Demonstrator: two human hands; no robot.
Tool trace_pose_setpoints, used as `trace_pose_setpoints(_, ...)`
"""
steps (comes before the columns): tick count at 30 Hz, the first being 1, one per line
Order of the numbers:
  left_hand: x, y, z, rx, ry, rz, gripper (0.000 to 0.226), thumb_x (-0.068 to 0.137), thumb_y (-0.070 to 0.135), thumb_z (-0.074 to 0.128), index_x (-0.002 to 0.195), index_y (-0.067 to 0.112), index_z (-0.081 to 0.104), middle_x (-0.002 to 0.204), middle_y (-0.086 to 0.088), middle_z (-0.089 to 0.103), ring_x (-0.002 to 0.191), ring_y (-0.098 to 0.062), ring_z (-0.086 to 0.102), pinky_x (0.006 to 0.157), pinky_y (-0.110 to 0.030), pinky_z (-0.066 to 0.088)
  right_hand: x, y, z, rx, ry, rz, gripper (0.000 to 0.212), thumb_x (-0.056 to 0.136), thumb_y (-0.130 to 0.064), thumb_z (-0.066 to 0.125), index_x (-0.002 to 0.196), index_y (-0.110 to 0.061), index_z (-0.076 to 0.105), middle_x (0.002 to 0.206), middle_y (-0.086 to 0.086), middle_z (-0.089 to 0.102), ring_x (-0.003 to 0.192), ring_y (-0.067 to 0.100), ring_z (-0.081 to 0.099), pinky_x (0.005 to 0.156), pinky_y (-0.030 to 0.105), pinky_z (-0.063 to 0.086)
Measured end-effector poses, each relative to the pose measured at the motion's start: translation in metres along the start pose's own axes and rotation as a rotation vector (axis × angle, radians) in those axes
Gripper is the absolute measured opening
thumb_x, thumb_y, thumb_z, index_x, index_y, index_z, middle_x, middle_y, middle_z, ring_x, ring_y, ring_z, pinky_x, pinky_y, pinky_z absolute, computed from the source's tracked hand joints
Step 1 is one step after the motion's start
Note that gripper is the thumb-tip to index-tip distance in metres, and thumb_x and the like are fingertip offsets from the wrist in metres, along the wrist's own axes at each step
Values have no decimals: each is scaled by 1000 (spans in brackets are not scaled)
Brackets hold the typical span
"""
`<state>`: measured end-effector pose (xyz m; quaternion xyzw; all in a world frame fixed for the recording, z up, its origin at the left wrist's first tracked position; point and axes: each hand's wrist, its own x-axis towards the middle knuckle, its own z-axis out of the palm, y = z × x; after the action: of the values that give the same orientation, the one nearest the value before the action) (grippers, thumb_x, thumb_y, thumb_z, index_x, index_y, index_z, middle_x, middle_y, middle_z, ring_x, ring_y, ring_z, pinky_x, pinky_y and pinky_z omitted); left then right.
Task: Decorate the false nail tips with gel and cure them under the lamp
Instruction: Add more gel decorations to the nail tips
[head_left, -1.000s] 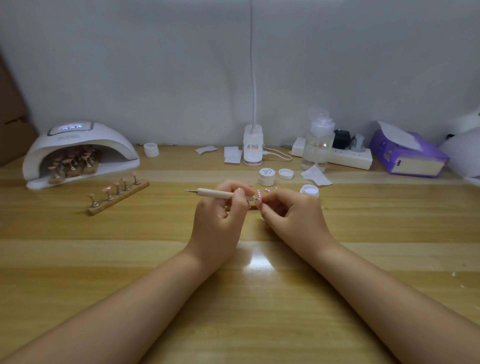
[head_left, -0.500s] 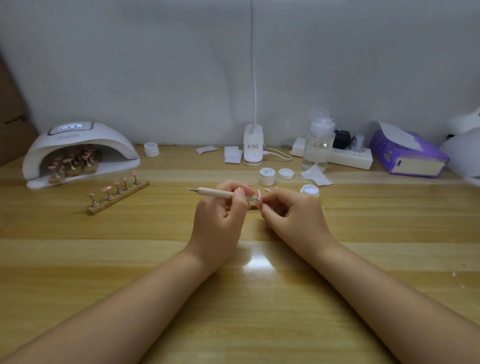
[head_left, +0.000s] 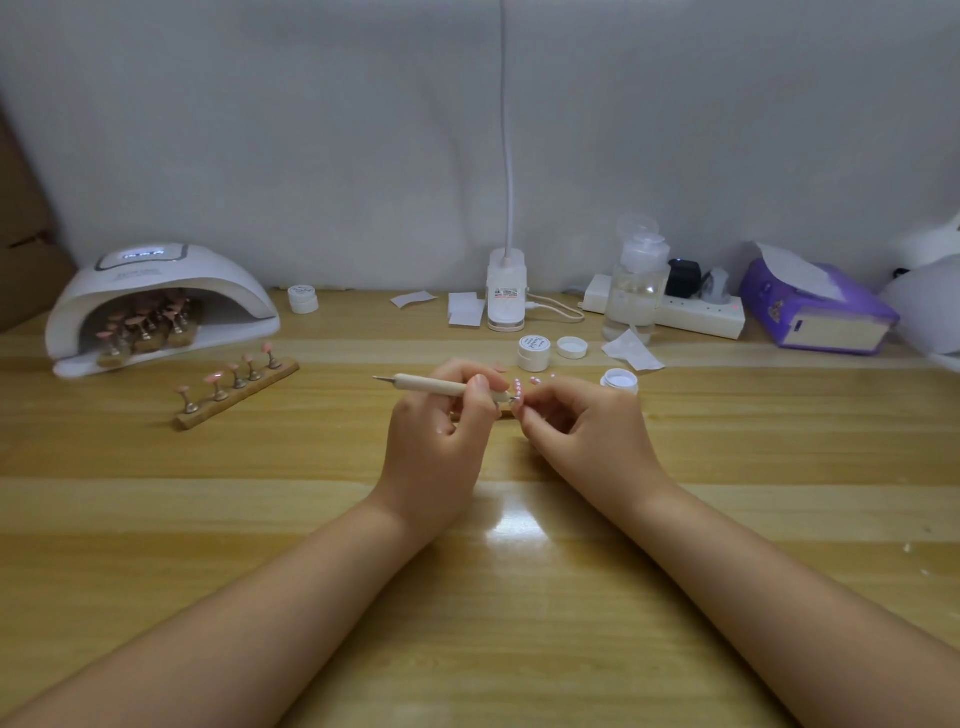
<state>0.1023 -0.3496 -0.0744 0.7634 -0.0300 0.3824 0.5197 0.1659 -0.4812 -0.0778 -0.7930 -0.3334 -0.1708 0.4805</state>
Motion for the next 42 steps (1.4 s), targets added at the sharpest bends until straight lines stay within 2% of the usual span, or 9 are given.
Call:
trace_pose_setpoints(4,1,0,0,-1,2,8,26,85,39,41,80,26,62,81,21,66,77,-4,65,70,-22,52,0,0,0,3,0,2,7,80,-9,70,77,-14,72,57,-18,57,54,6,53,57,17,43)
trace_pose_setpoints(10,1,-2,0,-4,5,6,30,86,37,41,82,18,65,82,12,67,81,-9,66,75,-38,56,0,-1,0,-10,-6,5,6,80,-9,70,77,-14,72,57,-18,55,53,3,51,56,13,38)
trace_pose_setpoints(15,1,0,-1,12,0,1,26,86,36,41,81,24,63,82,18,67,77,-6,65,71,-27,54,0,-3,-1,-9,-9,2,6,80,-8,70,77,-13,72,60,-15,58,55,5,52,57,11,38)
trace_pose_setpoints(18,0,2,-1,6,15,-12,22,90,26,44,81,23,63,80,19,67,73,-6,65,67,-23,53,0,-3,-1,-14,-11,0,6,80,-8,69,78,-12,72,60,-12,59,55,5,51,57,13,39)
trace_pose_setpoints(20,0,3,-1,-21,27,-9,22,91,23,43,81,23,63,78,19,66,72,-3,65,65,-16,49,0,-2,-1,-8,-11,9,6,80,-8,69,78,-12,72,60,-13,59,55,5,51,57,12,38)
trace_pose_setpoints(23,-1,6,-2,-69,27,7,20,91,28,44,81,26,62,77,18,66,71,-1,64,64,-9,45,0,-2,-1,0,-4,17,7,80,-8,69,78,-14,72,60,-17,59,56,3,53,58,10,38)
trace_pose_setpoints(28,0,7,-2,-123,21,35,24,87,34,41,82,25,62,79,16,67,71,-3,65,65,-11,45,0,-2,-1,-5,7,14,10,80,-7,70,76,-17,71,60,-18,59,58,6,55,58,12,40)
trace_pose_setpoints(33,-1,9,-1,-145,18,61,22,88,32,42,84,26,62,81,15,67,74,-5,67,66,-13,47,0,-2,-1,8,-4,25,8,81,-7,69,80,-14,72,59,-19,58,56,3,54,59,13,41)
trace_pose_setpoints(42,-1,5,-1,-45,27,33,23,85,35,41,79,27,62,81,13,67,72,-7,65,66,-23,52,0,-4,-2,4,-2,30,5,82,-9,69,81,-13,72,58,-20,56,55,2,54,59,13,41)
